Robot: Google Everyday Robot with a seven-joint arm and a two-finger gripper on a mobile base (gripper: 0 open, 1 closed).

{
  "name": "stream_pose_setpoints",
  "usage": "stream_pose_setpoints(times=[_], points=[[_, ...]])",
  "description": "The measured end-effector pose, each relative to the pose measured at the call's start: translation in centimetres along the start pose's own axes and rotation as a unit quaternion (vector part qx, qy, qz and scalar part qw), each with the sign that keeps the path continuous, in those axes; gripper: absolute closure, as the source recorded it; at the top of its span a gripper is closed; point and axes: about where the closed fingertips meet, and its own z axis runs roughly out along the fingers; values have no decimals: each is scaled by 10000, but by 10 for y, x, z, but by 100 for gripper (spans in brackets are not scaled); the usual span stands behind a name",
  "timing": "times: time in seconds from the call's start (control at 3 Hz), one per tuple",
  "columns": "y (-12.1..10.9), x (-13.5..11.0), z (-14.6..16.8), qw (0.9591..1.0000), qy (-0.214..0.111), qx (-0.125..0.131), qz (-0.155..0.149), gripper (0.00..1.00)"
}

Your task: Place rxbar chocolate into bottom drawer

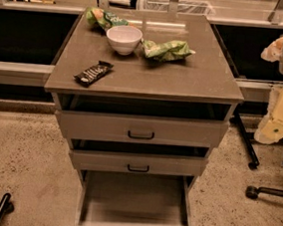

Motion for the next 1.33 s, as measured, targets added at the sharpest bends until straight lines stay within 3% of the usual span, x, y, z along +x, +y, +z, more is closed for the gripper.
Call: stream_pose_setpoints(times=[0.33, 0.67, 1.0, 1.33], points=[[0, 0, 0, 10000, 0, 0, -1, 0], [-12, -54, 39, 9908, 6, -341, -1309, 0], [-14, -124, 101, 9603, -39, -813, -2668, 0], [14, -161, 150, 9216, -188, -1247, -3671, 0]])
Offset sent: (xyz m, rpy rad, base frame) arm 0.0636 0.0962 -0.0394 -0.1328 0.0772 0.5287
